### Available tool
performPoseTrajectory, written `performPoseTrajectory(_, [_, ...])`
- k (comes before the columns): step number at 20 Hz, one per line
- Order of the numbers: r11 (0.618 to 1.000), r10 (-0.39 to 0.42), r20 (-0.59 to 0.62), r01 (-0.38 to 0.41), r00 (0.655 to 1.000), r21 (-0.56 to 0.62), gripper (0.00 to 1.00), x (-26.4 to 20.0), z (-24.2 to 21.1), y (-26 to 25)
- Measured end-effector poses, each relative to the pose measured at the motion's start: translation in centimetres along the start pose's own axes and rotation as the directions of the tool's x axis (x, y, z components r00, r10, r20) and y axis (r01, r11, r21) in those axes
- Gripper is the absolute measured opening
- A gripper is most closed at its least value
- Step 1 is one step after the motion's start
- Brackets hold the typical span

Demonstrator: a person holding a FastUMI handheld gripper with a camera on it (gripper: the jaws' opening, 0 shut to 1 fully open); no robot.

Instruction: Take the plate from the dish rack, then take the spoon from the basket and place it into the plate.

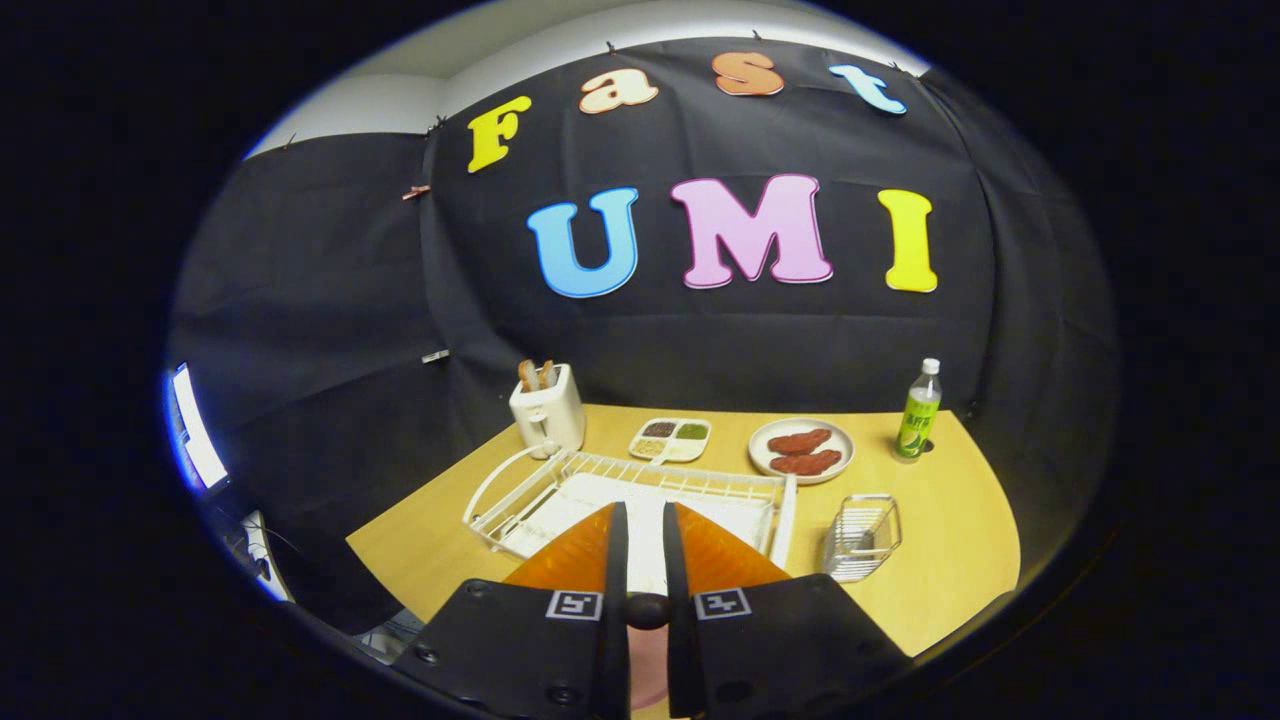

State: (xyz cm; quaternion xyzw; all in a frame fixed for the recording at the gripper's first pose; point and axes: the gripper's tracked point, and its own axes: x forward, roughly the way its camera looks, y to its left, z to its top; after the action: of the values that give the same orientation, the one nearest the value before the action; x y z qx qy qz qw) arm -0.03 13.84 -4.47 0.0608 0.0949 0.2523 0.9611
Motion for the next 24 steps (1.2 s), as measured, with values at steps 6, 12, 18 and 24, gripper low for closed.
performPoseTrajectory(6, [0.996, 0.090, -0.071, -0.091, 0.993, -0.007, 0.19, 3.4, -6.5, 4.7])
performPoseTrajectory(12, [0.982, 0.141, -0.130, -0.156, 0.981, -0.110, 0.19, 6.8, -11.6, 5.6])
performPoseTrajectory(18, [0.978, 0.174, -0.153, -0.189, 0.973, -0.093, 0.19, 7.4, -13.2, 5.3])
performPoseTrajectory(24, [0.979, 0.180, -0.214, -0.196, 0.960, -0.056, 0.24, 7.3, -14.5, 4.1])
